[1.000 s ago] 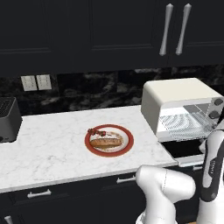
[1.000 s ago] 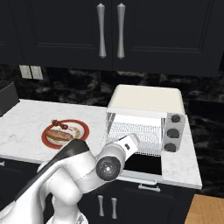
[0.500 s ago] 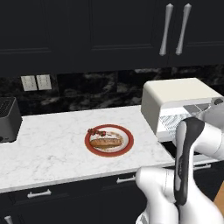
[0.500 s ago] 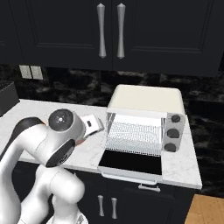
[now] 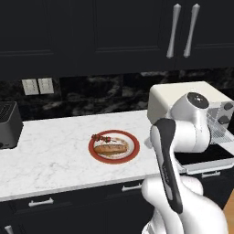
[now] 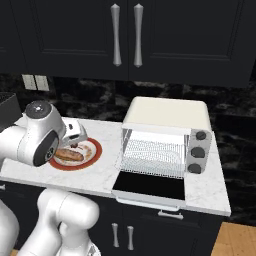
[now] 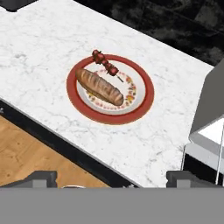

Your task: Pick up the kebab skewer and baguette bread, and place them inside the toaster oven. Close the toaster oven door and start by setting the timer.

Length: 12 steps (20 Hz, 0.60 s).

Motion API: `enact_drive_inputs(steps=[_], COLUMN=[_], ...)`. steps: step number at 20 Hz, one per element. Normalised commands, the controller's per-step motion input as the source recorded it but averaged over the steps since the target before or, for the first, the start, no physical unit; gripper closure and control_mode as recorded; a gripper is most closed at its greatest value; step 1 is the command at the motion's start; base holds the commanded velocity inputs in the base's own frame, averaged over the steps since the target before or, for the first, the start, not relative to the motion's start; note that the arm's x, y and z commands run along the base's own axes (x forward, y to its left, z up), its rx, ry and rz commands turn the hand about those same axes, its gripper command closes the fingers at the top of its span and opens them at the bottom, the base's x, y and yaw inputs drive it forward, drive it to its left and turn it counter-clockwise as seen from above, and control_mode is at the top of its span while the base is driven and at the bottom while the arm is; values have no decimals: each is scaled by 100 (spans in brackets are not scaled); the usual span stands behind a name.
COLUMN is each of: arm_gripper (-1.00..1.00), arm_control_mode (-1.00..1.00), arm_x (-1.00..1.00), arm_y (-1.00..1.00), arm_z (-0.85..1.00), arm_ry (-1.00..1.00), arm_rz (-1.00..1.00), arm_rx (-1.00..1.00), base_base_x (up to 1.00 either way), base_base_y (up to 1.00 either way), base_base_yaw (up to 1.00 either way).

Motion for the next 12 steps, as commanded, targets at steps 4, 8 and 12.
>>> enact_drive_inputs(steps=[4, 8, 12], arm_gripper=[-100, -100, -100], arm_control_mode=[-100, -100, -100], arm_x=[83, 90, 32], arm_y=[100, 66, 13], arm_z=[-39, -50, -26], arm_ry=[3, 8, 24], arm_rz=[0, 0, 0], arm_rx=[3, 1, 0], base_base_x=[0, 0, 0], base_base_y=[0, 0, 0], base_base_yaw=[0, 0, 0])
